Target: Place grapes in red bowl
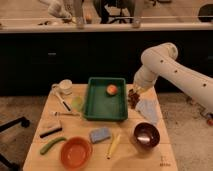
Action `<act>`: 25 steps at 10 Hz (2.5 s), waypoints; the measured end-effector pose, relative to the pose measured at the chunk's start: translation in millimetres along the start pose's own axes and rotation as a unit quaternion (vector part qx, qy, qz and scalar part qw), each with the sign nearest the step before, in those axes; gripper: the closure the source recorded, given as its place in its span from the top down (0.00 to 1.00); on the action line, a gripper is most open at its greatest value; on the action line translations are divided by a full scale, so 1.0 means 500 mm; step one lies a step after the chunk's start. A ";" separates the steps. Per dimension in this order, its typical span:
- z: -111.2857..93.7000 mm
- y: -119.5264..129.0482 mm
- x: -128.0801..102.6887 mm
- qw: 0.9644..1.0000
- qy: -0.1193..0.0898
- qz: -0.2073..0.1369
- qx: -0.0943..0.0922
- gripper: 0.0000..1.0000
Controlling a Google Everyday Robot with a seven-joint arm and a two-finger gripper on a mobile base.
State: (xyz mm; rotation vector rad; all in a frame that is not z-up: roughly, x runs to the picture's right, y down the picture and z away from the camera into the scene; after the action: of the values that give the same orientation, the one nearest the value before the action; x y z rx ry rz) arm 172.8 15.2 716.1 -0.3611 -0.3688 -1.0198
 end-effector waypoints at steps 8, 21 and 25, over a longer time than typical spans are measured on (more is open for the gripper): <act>-0.008 0.004 -0.017 1.000 -0.003 -0.006 0.002 0.00; -0.085 -0.092 -0.274 0.983 -0.022 -0.171 0.064 0.00; -0.085 -0.105 -0.311 0.977 -0.032 -0.197 0.071 0.00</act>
State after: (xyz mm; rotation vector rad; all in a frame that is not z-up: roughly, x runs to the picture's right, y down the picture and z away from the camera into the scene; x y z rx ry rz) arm 58.9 87.5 613.7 -0.1938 -0.5836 -1.3626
